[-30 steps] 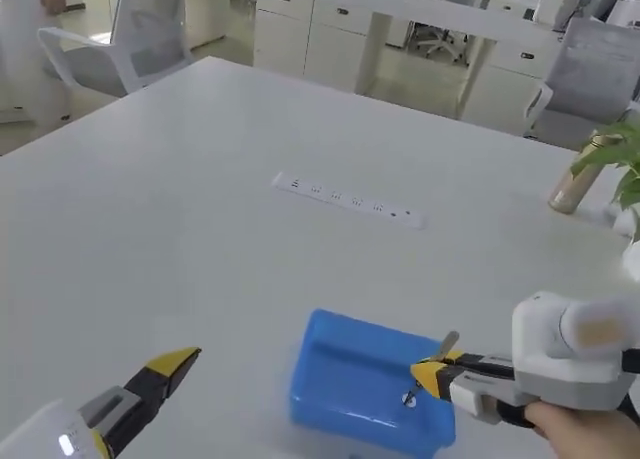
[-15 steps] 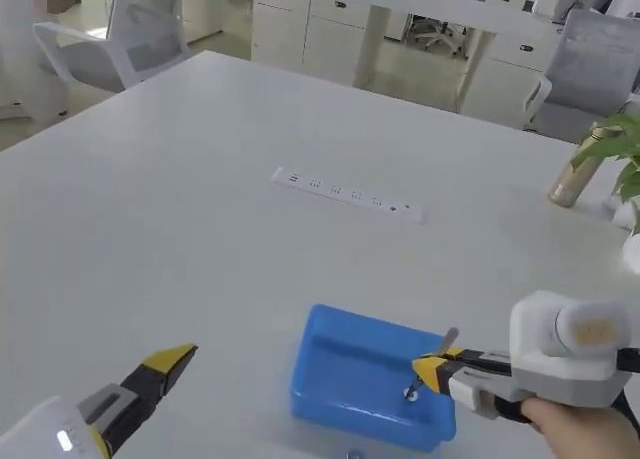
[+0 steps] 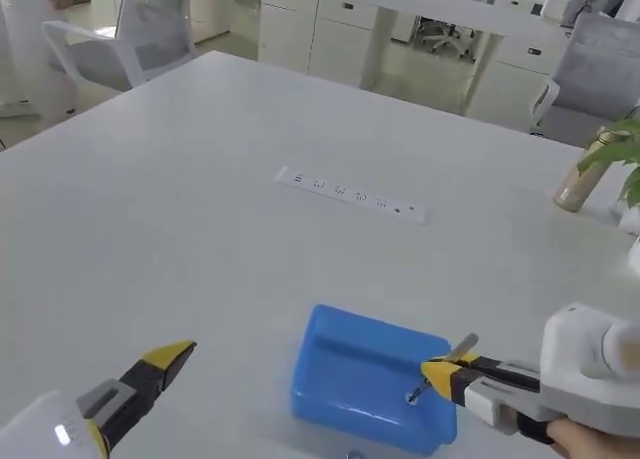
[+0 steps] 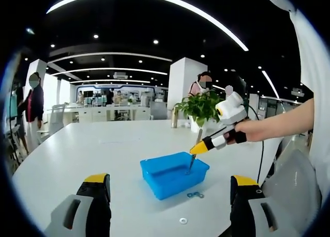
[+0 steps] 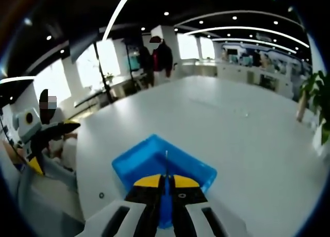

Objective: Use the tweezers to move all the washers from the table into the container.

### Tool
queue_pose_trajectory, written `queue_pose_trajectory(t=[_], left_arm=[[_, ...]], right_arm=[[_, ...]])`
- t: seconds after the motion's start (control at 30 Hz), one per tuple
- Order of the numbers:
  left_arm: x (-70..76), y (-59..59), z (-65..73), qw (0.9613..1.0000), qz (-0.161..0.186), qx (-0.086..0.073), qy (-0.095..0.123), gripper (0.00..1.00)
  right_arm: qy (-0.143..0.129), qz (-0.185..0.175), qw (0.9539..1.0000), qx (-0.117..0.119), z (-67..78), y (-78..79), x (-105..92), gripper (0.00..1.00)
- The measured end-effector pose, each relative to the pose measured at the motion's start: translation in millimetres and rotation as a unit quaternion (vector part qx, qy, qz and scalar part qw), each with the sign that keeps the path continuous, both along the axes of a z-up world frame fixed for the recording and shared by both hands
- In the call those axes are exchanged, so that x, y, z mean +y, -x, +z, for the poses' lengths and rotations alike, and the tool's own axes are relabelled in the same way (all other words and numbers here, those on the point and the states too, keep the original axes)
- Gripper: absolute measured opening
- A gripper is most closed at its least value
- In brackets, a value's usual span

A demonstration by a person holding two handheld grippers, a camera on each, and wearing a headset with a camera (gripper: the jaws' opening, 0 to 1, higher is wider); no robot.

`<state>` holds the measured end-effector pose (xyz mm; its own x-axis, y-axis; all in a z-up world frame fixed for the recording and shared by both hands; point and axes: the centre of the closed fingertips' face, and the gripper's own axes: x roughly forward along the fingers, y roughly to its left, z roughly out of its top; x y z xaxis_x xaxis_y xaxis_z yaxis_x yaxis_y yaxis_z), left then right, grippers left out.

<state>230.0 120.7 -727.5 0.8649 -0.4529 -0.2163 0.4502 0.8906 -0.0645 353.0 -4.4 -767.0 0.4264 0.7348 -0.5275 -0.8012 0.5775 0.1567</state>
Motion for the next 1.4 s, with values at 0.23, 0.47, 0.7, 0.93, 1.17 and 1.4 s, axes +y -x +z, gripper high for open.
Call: queue_pose_trajectory(t=[0.23, 0.47, 0.7, 0.93, 1.17, 1.4], left_arm=[[1.0, 0.1, -0.4, 1.0000, 0.002, 0.001, -0.001, 0.99], [0.7, 0.4, -1.2, 1.0000, 0.000, 0.003, -0.004, 0.99], [0.5, 0.8, -2.4, 1.0000, -0.001, 0.006, -0.006, 0.99], [1.4, 0.3, -3.5, 0.9999, 0.000, 0.007, -0.011, 0.99], [1.5, -0.1, -5.0, 0.9999, -0.001, 0.010, -0.013, 0.99], [1.6, -0.1, -6.1, 0.9998, -0.001, 0.011, -0.018, 0.99]], right_arm=[[-0.039, -0.006, 0.9989, -0.027, 31.7, 12.1, 3.8, 0.03], [-0.058, 0.005, 0.9981, -0.020, 41.0, 29.7, 11.1, 0.03], [-0.051, 0.037, 0.9980, -0.004, 27.5, 50.4, 22.9, 0.03], [-0.039, 0.053, 0.9977, 0.015, 8.8, 60.8, 30.9, 0.03], [-0.016, 0.058, 0.9977, 0.030, -14.6, 64.8, 29.6, 0.03], [0.013, 0.073, 0.9967, 0.031, -30.5, 70.7, 32.0, 0.03]])
